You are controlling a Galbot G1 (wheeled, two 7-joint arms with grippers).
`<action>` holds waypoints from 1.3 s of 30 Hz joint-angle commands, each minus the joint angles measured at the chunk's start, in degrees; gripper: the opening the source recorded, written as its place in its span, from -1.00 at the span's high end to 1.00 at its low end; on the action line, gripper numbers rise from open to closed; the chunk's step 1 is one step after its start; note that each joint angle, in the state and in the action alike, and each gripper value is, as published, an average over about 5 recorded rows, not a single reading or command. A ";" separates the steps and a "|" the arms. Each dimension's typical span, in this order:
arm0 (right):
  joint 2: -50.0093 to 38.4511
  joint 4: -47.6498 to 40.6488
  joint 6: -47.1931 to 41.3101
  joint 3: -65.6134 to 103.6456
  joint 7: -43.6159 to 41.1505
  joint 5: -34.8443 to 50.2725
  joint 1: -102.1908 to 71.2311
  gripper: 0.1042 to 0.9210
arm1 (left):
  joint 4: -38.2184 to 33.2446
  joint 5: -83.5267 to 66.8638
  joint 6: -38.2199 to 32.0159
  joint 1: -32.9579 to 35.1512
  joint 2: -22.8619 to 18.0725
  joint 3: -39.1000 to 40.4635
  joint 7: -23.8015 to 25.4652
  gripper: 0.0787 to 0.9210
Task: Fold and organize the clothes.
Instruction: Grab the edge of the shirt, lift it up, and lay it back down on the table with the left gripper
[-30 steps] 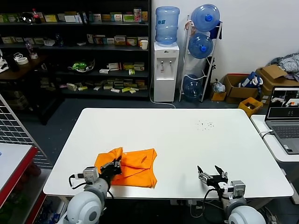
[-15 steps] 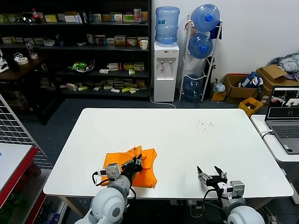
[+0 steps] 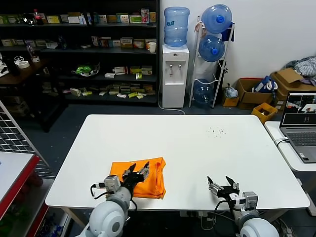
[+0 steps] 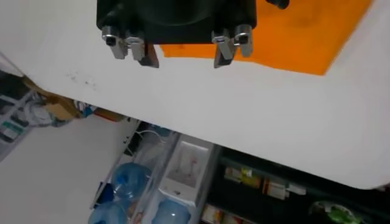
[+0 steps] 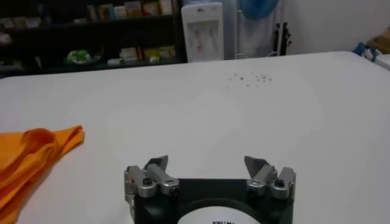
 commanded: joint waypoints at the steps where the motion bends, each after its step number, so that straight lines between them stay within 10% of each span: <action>1: 0.34 -0.24 0.11 -0.45 -0.13 -0.12 0.19 -0.76 | 6.20 1.45 -6.92 10.09 15.10 -14.56 13.95 -0.55; 7: 0.53 -0.20 -0.27 -1.08 0.15 -0.20 0.74 -0.76 | 12.14 5.90 -12.73 11.48 16.66 -13.86 21.53 -0.76; 21: 0.22 0.19 -0.14 -0.12 0.07 -0.16 -0.35 -0.76 | 14.79 8.24 -12.54 6.56 10.49 -9.44 20.94 -0.75; 39: 0.23 -0.03 -0.23 -0.44 0.05 -0.15 -0.16 -0.76 | 14.15 3.64 -9.38 5.48 7.72 -8.95 18.29 0.41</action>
